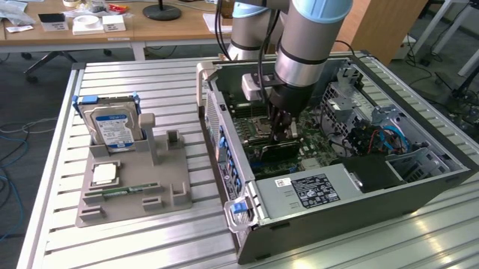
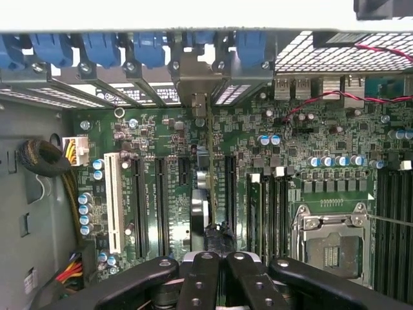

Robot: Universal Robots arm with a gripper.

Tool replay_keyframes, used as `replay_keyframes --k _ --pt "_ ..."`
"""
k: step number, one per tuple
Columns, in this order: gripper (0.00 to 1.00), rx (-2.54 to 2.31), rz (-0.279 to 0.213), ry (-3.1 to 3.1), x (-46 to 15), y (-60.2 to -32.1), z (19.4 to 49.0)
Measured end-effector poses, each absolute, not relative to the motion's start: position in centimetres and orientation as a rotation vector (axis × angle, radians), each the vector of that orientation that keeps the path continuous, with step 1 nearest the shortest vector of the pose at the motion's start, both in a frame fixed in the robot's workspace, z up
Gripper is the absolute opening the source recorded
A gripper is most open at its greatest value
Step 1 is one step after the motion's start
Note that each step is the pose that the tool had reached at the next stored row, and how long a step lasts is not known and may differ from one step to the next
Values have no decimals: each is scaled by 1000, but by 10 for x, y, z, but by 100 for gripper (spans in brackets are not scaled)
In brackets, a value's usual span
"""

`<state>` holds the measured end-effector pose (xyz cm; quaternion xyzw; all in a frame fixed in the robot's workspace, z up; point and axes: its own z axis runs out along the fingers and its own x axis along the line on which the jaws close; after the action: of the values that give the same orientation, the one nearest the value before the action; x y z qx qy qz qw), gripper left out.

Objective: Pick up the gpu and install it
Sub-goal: 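Press down on the gpu until it lock into place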

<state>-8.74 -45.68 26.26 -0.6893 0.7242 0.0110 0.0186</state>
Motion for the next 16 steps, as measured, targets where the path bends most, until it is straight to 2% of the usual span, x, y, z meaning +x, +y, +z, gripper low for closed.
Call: replay_keyframes --k 16 --pt "11 -2140 34 2249 -88 -457 260"
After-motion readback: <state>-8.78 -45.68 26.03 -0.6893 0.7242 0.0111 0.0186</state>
